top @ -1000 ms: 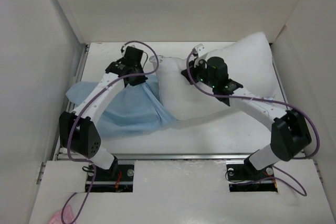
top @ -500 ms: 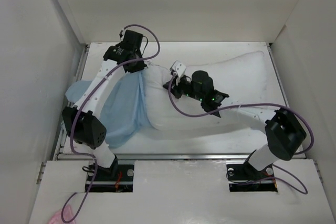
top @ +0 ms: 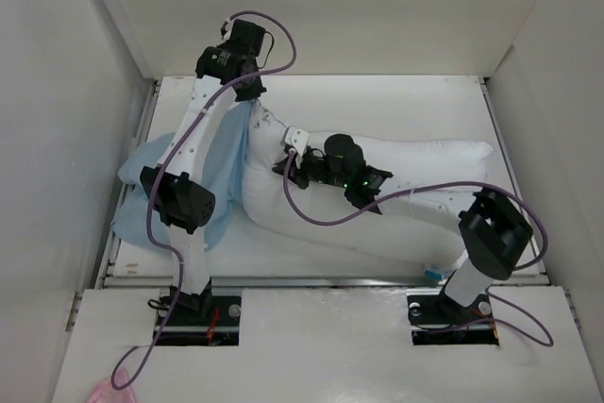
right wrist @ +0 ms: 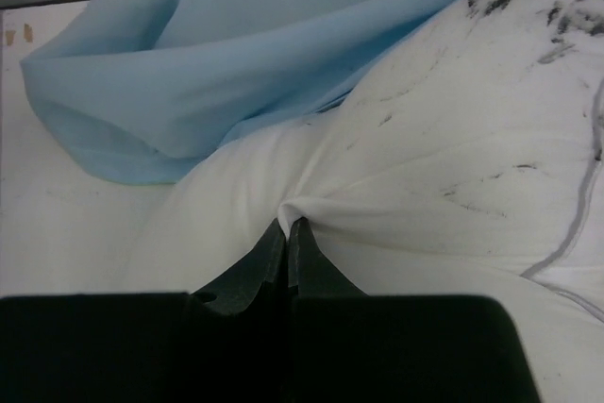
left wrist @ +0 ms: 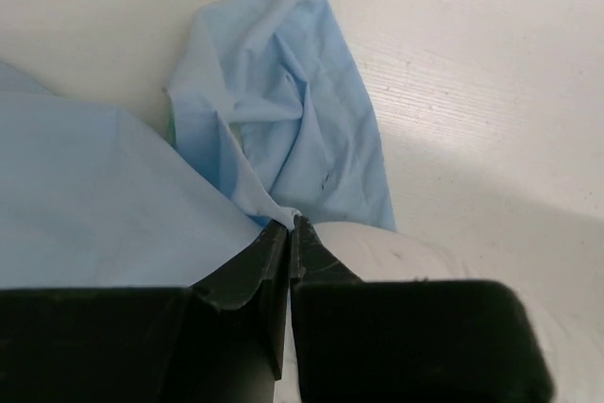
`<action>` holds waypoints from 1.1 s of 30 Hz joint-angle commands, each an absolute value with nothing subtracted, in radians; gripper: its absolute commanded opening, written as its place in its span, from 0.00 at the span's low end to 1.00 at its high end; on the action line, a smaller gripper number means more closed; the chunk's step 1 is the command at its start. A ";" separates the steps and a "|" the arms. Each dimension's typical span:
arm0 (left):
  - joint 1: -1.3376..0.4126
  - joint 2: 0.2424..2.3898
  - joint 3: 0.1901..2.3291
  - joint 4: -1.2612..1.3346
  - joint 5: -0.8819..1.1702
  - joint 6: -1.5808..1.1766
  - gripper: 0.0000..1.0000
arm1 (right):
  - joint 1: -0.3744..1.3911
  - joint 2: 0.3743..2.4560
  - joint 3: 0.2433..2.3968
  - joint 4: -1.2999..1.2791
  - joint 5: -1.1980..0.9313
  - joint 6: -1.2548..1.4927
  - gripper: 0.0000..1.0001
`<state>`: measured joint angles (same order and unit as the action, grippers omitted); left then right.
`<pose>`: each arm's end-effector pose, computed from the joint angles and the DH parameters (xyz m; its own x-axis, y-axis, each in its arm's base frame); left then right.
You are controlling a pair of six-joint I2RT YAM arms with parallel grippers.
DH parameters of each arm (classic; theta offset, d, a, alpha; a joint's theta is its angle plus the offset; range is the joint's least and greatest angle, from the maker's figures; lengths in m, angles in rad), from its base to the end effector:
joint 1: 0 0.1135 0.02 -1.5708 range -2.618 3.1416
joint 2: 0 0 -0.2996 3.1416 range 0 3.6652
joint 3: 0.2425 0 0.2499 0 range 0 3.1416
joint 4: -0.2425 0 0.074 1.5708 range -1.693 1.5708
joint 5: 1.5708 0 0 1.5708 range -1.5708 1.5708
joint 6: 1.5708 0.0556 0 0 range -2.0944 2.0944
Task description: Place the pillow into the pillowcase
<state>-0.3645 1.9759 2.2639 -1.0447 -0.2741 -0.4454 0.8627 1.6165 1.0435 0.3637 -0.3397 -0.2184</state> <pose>0.4224 -0.1451 0.4277 -0.6475 -0.1969 -0.7362 -0.1326 0.9804 -0.1456 0.2420 0.3111 0.3054 0.0692 -0.2333 -0.9699 -0.9354 0.3228 -0.1444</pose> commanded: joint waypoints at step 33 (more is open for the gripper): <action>-0.569 1.233 1.412 -0.756 -0.391 -0.704 0.62 | 0.414 1.792 1.141 0.207 -0.121 0.206 0.00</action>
